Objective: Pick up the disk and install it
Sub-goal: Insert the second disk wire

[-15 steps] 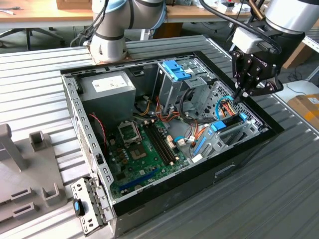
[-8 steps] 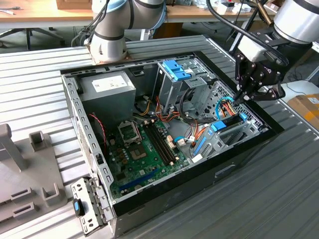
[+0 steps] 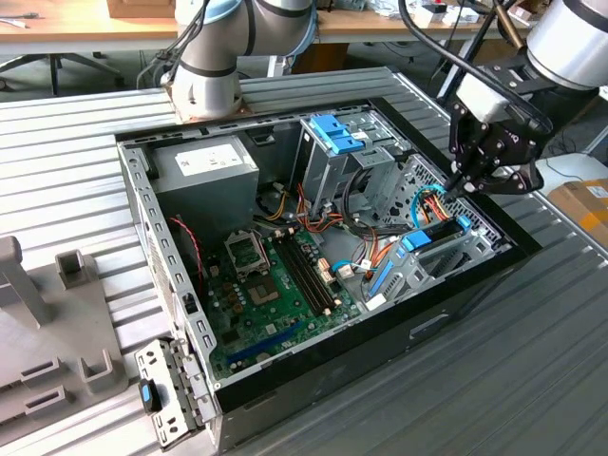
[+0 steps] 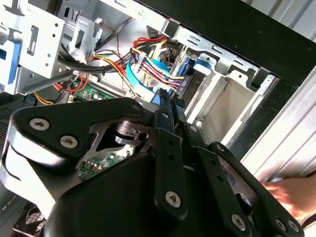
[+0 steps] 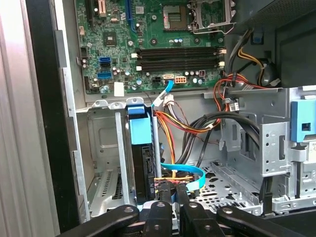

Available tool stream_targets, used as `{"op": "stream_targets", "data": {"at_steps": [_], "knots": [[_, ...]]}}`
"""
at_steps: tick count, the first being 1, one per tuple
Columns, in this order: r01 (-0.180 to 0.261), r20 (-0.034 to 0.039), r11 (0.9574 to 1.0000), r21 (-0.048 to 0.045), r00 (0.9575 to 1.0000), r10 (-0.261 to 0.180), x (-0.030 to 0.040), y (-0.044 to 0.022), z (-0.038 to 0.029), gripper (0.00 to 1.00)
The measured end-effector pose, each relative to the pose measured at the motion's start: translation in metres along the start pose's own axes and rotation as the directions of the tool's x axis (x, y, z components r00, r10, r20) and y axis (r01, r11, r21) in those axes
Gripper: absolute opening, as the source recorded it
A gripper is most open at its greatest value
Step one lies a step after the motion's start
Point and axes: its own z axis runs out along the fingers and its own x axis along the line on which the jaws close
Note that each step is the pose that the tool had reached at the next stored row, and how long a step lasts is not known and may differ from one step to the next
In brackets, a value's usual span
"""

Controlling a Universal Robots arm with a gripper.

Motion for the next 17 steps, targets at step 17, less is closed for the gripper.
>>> {"op": "stream_targets", "data": {"at_steps": [17], "knots": [[-0.002,0.0346,1.0,0.0061,0.9994,0.002,0.0075,0.0006,-0.0004,0.16]]}}
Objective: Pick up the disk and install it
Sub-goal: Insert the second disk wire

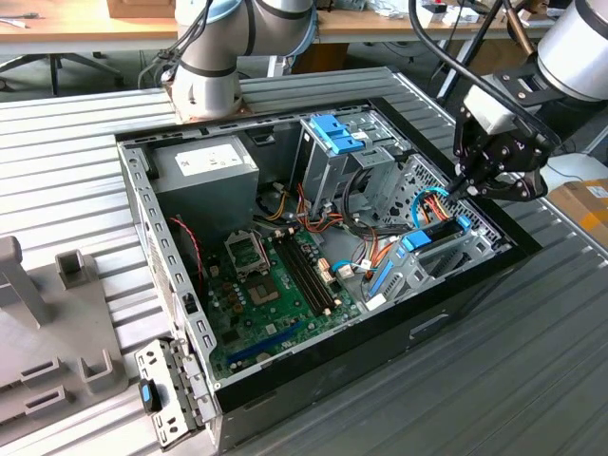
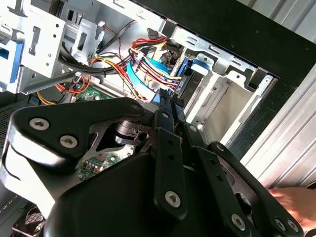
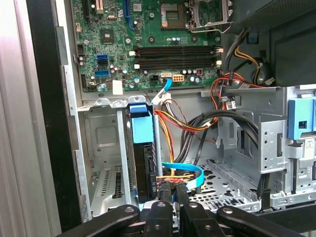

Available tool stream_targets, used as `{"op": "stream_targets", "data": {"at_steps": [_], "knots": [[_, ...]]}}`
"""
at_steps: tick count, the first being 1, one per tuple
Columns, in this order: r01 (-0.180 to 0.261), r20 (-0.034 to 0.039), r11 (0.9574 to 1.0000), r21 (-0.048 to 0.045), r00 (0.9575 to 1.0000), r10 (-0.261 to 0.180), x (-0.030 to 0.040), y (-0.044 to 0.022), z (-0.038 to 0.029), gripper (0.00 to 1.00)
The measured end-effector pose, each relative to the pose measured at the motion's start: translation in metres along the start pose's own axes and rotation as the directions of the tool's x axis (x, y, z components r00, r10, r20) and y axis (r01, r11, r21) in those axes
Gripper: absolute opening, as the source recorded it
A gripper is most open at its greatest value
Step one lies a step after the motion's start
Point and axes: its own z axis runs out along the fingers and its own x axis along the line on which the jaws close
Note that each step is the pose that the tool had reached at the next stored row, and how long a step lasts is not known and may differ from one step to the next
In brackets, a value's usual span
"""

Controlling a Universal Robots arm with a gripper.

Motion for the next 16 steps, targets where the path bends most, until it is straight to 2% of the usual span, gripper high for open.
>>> {"op": "stream_targets", "data": {"at_steps": [1,3,4,5,8,12,16], "knots": [[0.0,0.0004,1.0,0.0,1.0,0.0,0.0001,0.0,-0.0001,0.16],[0.0,0.001,1.0,-0.0001,1.0,0.0,0.0,0.0,0.0,0.29],[0.0,0.0014,1.0,-0.0001,1.0,0.0,0.0001,0.0,0.0,0.29],[0.0,0.0016,1.0,-0.0001,1.0,0.0,0.0001,0.0003,0.0001,0.36],[0.009,0.0025,1.0,-0.0012,1.0,-0.009,-0.0007,0.0016,0.0027,0.36],[0.013,0.002,0.9999,-0.0019,0.9999,-0.013,-0.0091,0.002,0.0041,0.36],[0.017,0.0014,0.9999,-0.0025,0.9999,-0.017,-0.0096,0.0003,0.0044,0.36]]}}
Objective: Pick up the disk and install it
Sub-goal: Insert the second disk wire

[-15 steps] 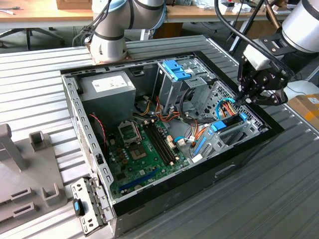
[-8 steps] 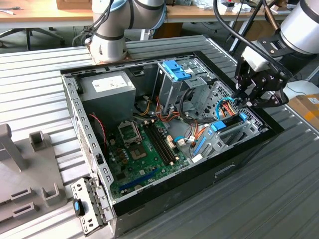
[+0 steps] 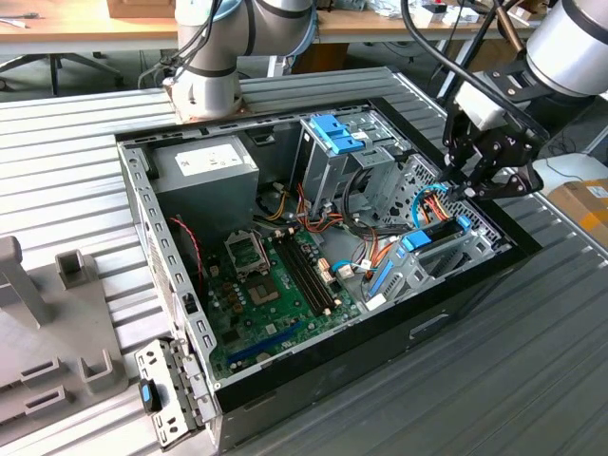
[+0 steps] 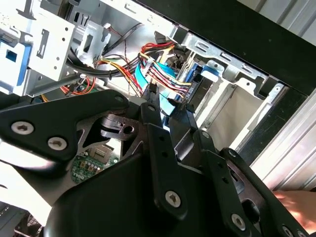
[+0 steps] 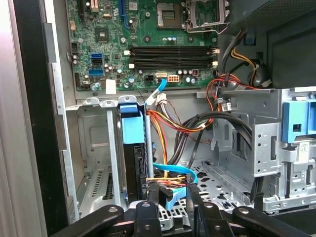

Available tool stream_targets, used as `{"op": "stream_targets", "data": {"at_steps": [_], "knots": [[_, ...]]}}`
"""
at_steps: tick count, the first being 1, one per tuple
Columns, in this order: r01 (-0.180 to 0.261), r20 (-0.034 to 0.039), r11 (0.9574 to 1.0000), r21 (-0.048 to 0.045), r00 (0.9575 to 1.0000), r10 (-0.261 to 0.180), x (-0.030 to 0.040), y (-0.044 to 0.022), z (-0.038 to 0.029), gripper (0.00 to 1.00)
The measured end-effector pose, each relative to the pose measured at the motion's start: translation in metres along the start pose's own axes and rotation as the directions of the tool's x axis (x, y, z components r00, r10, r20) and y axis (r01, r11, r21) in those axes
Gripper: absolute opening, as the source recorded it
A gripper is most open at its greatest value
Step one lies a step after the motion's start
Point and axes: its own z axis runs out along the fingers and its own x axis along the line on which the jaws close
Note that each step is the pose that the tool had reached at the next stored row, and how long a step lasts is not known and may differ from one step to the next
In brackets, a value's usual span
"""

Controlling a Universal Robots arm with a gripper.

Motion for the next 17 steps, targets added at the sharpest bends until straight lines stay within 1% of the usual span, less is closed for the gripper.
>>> {"op": "stream_targets", "data": {"at_steps": [6,8,9,12,13,14,15,16,17], "knots": [[0.001,0.0,1.0,-0.0001,1.0,-0.001,0.0,-0.0001,0.0,0.35],[0.001,-0.0001,1.0,-0.0001,1.0,-0.001,0.0,-0.0001,0.0,0.21],[0.001,0.0,1.0,-0.0001,1.0,-0.001,0.0,-0.0001,0.0001,0.17],[0.001,0.0,1.0,-0.0002,1.0,-0.001,0.0,-0.0001,0.0001,0.16],[0.001,0.015,1.0,0.0076,0.9999,-0.001,0.0013,0.003,-0.0005,0.16],[0.007,0.0467,0.9991,0.0424,0.9989,-0.009,0.0055,0.0069,-0.0013,0.16],[0.008,0.053,0.9989,0.0453,0.9985,-0.01,0.0239,0.0113,-0.0042,0.16],[0.007,0.0558,0.9989,0.0456,0.9984,-0.01,0.0275,0.0126,-0.0046,0.16],[0.007,0.0562,0.9989,0.0455,0.9984,-0.01,0.0276,0.0126,-0.0046,0.16]]}}
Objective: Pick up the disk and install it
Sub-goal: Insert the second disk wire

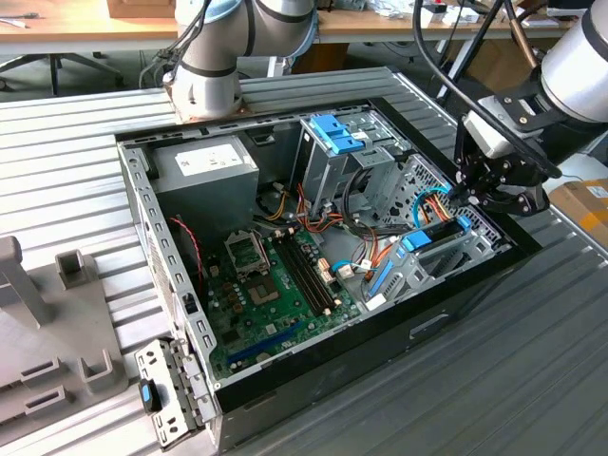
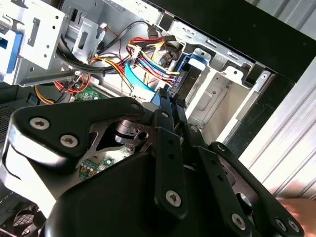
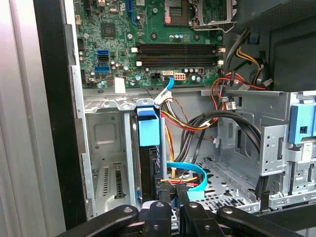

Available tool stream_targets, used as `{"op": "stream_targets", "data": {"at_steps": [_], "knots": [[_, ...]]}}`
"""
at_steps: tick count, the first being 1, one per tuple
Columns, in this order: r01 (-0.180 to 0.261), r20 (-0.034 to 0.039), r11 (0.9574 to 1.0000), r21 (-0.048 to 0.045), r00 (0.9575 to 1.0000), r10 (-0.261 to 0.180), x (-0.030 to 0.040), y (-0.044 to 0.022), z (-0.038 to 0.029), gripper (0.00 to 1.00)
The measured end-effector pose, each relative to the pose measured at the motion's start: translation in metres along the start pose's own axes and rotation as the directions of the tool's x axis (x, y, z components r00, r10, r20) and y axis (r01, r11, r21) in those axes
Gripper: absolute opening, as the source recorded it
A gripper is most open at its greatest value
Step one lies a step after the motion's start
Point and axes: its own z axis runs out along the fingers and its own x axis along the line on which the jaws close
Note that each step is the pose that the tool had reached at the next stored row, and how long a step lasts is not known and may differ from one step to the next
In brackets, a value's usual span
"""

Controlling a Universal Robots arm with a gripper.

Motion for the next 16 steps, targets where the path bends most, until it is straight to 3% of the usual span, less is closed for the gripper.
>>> {"op": "stream_targets", "data": {"at_steps": [8,12,16], "knots": [[0.0,0.0011,1.0,0.0003,1.0,0.0,0.0006,0.0001,0.0,0.16],[0.0,0.0085,1.0,0.0068,1.0,0.0,0.0048,0.0014,-0.0007,0.16],[0.0,0.0089,1.0,0.0071,1.0,0.0,0.0058,0.0017,-0.0007,0.16]]}}
